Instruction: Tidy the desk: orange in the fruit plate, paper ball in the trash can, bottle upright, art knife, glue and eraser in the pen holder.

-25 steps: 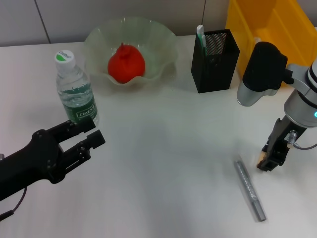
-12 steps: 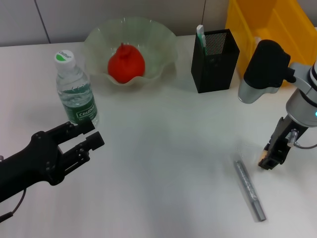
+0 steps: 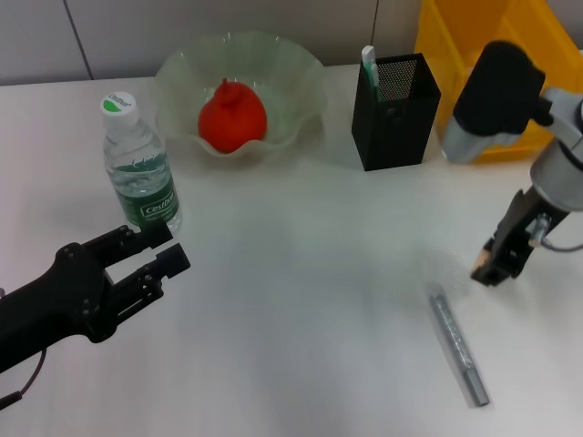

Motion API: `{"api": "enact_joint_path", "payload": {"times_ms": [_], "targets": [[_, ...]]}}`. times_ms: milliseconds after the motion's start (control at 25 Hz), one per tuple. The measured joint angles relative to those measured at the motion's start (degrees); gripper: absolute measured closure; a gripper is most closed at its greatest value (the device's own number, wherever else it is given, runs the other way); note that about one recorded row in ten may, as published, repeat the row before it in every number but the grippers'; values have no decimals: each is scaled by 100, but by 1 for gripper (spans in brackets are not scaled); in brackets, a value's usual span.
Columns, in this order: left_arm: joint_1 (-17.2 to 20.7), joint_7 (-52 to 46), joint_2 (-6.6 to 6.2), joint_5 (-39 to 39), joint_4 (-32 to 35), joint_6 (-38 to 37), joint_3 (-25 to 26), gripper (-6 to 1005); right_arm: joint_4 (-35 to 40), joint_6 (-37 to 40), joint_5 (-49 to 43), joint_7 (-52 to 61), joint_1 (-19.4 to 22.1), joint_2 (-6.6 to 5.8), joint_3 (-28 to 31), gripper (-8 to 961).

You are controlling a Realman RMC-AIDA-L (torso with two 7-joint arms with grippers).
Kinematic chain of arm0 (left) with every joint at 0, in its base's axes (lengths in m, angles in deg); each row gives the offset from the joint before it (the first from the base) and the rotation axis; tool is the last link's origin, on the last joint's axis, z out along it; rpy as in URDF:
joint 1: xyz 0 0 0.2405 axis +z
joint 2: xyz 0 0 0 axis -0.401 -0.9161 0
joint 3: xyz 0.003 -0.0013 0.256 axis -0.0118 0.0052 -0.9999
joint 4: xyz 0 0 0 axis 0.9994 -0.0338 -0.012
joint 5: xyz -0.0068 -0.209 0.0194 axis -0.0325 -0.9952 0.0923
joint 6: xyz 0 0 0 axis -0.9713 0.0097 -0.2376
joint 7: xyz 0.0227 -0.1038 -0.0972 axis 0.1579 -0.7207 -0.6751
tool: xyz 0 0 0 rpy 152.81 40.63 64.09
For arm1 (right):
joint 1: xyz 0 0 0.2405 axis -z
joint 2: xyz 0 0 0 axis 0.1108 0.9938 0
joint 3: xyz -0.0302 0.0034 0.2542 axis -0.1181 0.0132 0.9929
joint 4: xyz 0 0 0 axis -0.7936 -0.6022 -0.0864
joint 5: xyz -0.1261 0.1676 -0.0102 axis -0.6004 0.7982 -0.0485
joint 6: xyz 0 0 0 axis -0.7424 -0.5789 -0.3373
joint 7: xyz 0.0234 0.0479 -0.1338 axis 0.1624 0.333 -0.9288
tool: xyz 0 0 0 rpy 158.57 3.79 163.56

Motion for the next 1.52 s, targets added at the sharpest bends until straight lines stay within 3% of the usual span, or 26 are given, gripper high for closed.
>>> {"api": "enact_joint_path", "payload": {"times_ms": [240, 480, 800, 1120, 1520], "targets": [[-1, 3, -2, 1, 7, -22, 0, 516, 761, 42, 11, 197, 7, -6, 134, 564], [-2, 6, -2, 7, 26, -27, 0, 516, 1411, -559, 82, 333, -99, -16, 383, 563], [-3, -6, -2, 134, 34, -60, 35, 516, 1201, -963, 99, 370, -357, -30, 504, 564], [-34, 3, -1, 145, 39, -17, 58, 516, 1003, -1467, -388, 298, -365, -18, 287, 563], [-83, 9, -1, 144, 51, 35, 137, 517, 388, -2524, -383, 272, -523, -42, 371, 563]]}}
